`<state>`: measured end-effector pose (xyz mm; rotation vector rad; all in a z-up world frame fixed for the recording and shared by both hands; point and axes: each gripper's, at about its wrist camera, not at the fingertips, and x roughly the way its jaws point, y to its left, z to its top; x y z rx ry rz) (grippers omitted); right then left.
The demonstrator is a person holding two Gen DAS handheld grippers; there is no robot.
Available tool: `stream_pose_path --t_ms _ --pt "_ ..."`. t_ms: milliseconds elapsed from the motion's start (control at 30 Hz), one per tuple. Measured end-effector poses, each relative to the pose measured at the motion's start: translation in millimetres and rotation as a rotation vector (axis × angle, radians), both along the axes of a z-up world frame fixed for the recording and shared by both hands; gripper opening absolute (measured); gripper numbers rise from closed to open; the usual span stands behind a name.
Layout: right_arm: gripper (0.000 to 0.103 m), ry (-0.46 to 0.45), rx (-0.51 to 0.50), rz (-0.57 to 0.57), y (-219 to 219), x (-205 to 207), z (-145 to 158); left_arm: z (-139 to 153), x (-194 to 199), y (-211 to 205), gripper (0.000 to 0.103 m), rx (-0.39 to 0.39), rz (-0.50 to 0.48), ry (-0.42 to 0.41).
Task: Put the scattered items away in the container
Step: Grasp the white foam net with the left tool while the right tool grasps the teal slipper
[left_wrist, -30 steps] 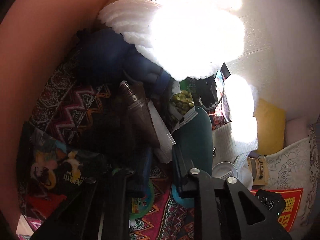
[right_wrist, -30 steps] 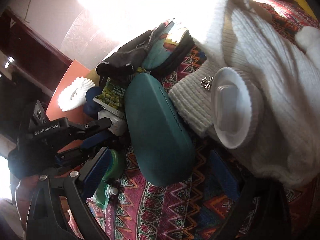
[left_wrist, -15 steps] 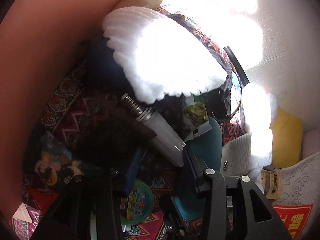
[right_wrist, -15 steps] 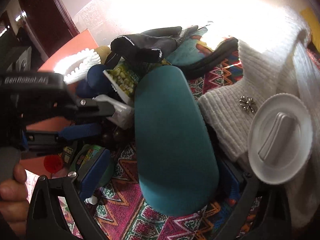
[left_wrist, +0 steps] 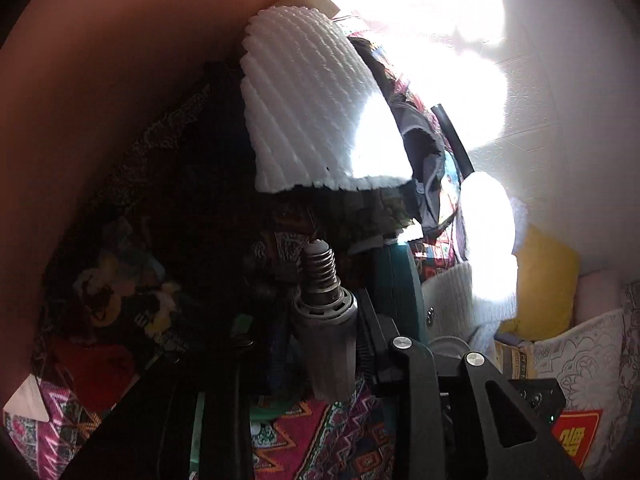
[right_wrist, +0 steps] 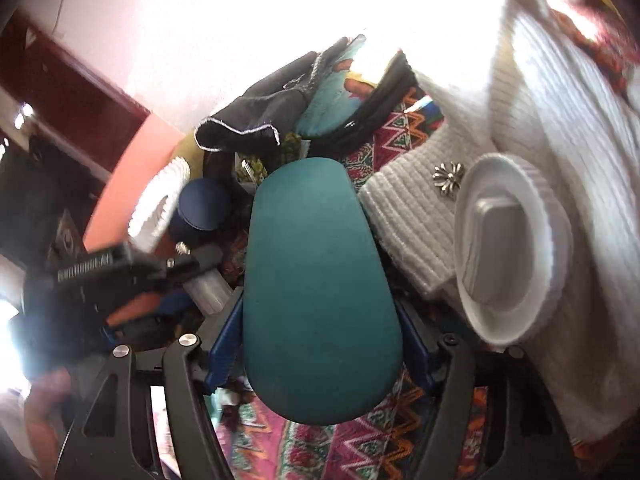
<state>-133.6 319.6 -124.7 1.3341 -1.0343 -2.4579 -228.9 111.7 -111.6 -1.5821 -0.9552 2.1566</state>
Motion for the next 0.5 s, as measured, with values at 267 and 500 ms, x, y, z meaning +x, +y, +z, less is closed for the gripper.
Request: stream_pose_path --t_ms 267,500 --pt "0.064 0.043 -0.531 -0.144 39.6 45.8 7.1 49.8 49.0 -23.6 0.027 0.244 -0.048 0.096" --pt "0.064 0.165 -0.711 -0.09 10.8 42.0 62.7 99.9 49.4 -90.3 0.027 0.352 -0.002 0.208"
